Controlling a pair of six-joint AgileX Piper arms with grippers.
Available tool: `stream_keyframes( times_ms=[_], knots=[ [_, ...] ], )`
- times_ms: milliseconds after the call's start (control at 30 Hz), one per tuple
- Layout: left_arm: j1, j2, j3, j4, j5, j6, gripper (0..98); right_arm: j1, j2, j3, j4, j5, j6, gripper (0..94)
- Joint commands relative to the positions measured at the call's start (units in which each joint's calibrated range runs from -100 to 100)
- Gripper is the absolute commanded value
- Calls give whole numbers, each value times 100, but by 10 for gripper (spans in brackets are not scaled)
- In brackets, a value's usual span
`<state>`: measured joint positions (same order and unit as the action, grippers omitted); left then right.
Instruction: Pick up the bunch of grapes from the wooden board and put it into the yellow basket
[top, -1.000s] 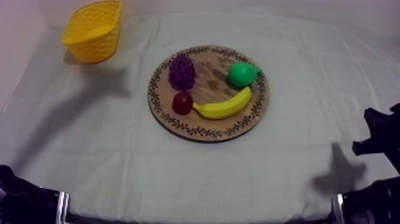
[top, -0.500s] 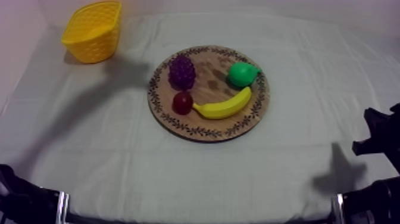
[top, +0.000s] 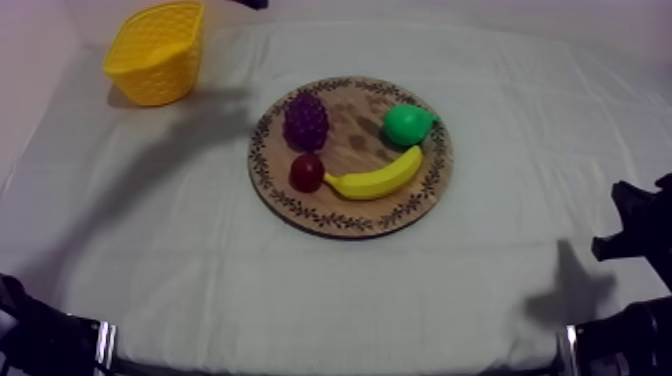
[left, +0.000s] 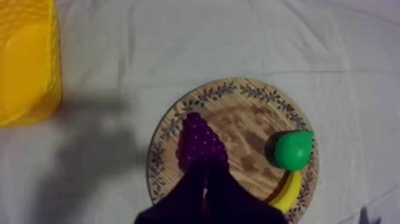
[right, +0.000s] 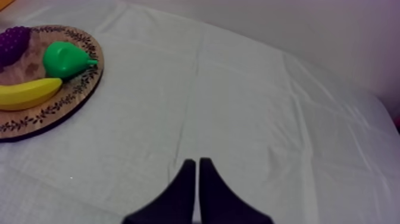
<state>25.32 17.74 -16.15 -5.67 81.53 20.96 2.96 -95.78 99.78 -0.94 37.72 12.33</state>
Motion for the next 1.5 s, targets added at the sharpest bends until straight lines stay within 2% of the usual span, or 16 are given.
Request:
stream_keyframes(
  times_ms=[0,400,533,633,767,900,1067,1467],
  knots=[
    [19,20,-46,-2,82,40,15,3,2,-1,-1,2,1,3],
    [126,136,-212,49,136,140,17,3,2,-1,-1,2,0,3],
    [136,163,-148,53,-37,180,36,3,2,-1,-1,2,0,3],
    [145,99,68,70,-355,255,163,3,2,-1,-1,2,0,3],
    [79,97,296,207,-656,362,514,3,2,-1,-1,2,0,3],
    [39,113,486,315,-985,265,708,3,2,-1,-1,2,0,3],
    [29,213,580,351,-1110,214,770,3,2,-1,-1,2,0,3],
    [43,887,693,392,-1400,211,779,3,2,-1,-1,2,0,3]
  ],
)
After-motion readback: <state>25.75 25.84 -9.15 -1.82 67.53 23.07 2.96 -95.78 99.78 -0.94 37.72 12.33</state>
